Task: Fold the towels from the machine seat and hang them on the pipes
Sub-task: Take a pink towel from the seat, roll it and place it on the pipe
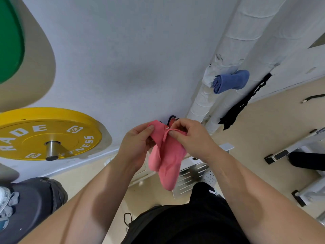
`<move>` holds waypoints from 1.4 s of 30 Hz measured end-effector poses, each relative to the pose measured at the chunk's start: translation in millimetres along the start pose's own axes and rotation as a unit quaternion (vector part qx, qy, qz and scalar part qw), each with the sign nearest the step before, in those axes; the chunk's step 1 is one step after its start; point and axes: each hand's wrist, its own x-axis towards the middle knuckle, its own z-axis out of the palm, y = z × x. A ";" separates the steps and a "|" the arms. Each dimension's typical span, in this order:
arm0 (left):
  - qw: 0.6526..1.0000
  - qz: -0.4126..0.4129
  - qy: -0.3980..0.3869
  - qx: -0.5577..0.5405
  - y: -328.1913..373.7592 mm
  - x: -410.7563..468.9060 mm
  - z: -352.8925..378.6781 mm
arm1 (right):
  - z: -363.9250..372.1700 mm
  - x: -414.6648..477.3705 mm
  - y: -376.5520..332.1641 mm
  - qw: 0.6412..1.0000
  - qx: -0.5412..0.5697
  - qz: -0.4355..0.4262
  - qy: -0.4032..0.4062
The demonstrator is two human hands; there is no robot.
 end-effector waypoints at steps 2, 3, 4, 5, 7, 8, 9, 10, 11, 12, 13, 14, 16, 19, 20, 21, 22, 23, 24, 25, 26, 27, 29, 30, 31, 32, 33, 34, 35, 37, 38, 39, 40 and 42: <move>0.998 0.018 -0.013 0.051 -0.4 0.1 -6.2 | -2.9 1.5 1.1 1.000 0.004 0.019 -0.015; 0.997 0.024 -0.021 0.070 -0.1 0.0 -8.2 | -3.5 2.3 0.8 0.999 0.016 0.028 -0.022; 0.996 0.029 -0.029 0.084 0.4 -0.5 -9.3 | -3.7 3.1 0.0 0.998 0.037 0.038 -0.026; 0.994 0.035 -0.036 0.096 0.9 -1.0 -9.6 | -3.2 3.7 -1.6 0.996 0.063 0.048 -0.027; 0.992 0.043 -0.054 0.108 1.7 -3.3 -8.4 | -1.2 4.3 -4.8 0.991 0.110 0.066 -0.028; 0.991 0.046 -0.066 0.111 1.8 -4.5 -6.9 | 0.6 4.4 -7.1 0.989 0.126 0.070 -0.032; 0.989 0.048 -0.079 0.114 1.8 -5.6 -5.1 | 2.7 4.8 -7.8 0.989 0.127 0.070 -0.032; 0.988 0.048 -0.092 0.117 1.9 -7.0 -3.3 | 5.0 4.8 -9.3 0.990 0.124 0.066 -0.027; 0.986 0.048 -0.102 0.120 2.0 -8.0 -2.0 | 7.0 5.2 -9.6 0.991 0.121 0.060 -0.013; 0.986 0.047 -0.109 0.120 2.7 -9.3 -1.1 | 8.4 5.5 -9.8 0.991 0.120 0.055 0.001; 0.985 0.047 -0.114 0.119 3.5 -10.3 -1.1 | 9.2 5.8 -9.4 0.992 0.116 0.047 0.012; 0.985 0.046 -0.116 0.118 5.3 -11.9 -1.3 | 9.5 6.0 -8.7 0.993 0.105 0.039 0.022; 0.984 0.048 -0.116 0.125 9.5 -15.1 -2.3 | 9.7 5.7 -8.0 0.997 0.067 0.019 0.038; 0.978 0.057 -0.125 0.157 13.0 -17.8 -4.3 | 10.0 3.8 -8.1 0.998 0.022 -0.004 0.054; 0.976 0.059 -0.129 0.166 13.8 -19.0 -4.5 | 10.8 3.2 -8.5 0.998 0.014 -0.009 0.057; 0.974 0.062 -0.131 0.172 14.3 -19.4 -4.9 | 11.9 3.0 -8.6 0.998 0.006 -0.013 0.060; 0.974 0.063 -0.132 0.174 14.7 -20.1 -4.7 | 13.4 2.8 -8.1 0.998 -0.002 -0.015 0.065; 0.974 0.064 -0.128 0.174 14.6 -20.7 -4.7 | 14.8 3.0 -7.5 0.997 -0.008 -0.016 0.071; 0.976 0.062 -0.123 0.168 14.6 -21.9 -4.4 | 15.9 3.0 -7.0 0.997 -0.012 -0.014 0.077; 0.977 0.062 -0.117 0.164 14.0 -22.8 -4.1 | 16.8 2.9 -6.9 0.996 -0.015 -0.013 0.084; 0.978 0.066 -0.112 0.164 12.8 -23.2 -3.8 | 17.6 2.8 -7.1 0.996 -0.017 -0.012 0.089; 0.977 0.075 -0.104 0.171 11.1 -22.5 -3.9 | 18.0 2.7 -7.7 0.995 -0.019 -0.011 0.093; 0.974 0.091 -0.085 0.189 7.5 -21.2 -3.4 | 18.9 2.2 -9.1 0.995 -0.020 -0.009 0.092; 0.973 0.095 -0.077 0.195 6.4 -20.9 -2.5 | 19.4 1.6 -9.7 0.996 -0.019 -0.009 0.090; 0.972 0.098 -0.069 0.202 5.2 -20.3 -1.9 | 19.9 1.0 -10.4 0.996 -0.017 -0.009 0.089; 0.971 0.099 -0.063 0.207 4.7 -19.9 -1.1 | 20.3 0.3 -10.8 0.996 -0.014 -0.009 0.087; 0.970 0.102 -0.060 0.213 5.0 -19.8 -0.6 | 20.2 0.2 -11.1 0.996 -0.011 -0.009 0.086; 0.968 0.108 -0.059 0.218 6.1 -19.6 -0.2 | 19.6 0.1 -11.4 0.997 -0.004 -0.011 0.081; 0.966 0.117 -0.054 0.225 7.4 -18.4 -0.6 | 18.4 0.5 -11.2 0.997 0.004 -0.014 0.071; 0.960 0.141 -0.032 0.241 11.3 -13.7 -2.7 | 15.5 1.6 -7.3 0.999 -0.009 -0.020 0.029; 0.957 0.153 -0.020 0.246 14.2 -10.1 -3.9 | 14.3 2.2 -2.9 0.999 -0.038 -0.021 -0.001; 0.955 0.162 -0.005 0.249 17.2 -5.2 -5.8 | 13.7 2.8 3.8 0.996 -0.075 -0.023 -0.032; 0.952 0.168 0.014 0.254 20.3 0.5 -8.5 | 13.7 3.4 11.4 0.992 -0.111 -0.024 -0.061; 0.944 0.174 0.061 0.273 26.8 13.6 -17.2 | 14.2 4.4 26.3 0.976 -0.189 -0.034 -0.102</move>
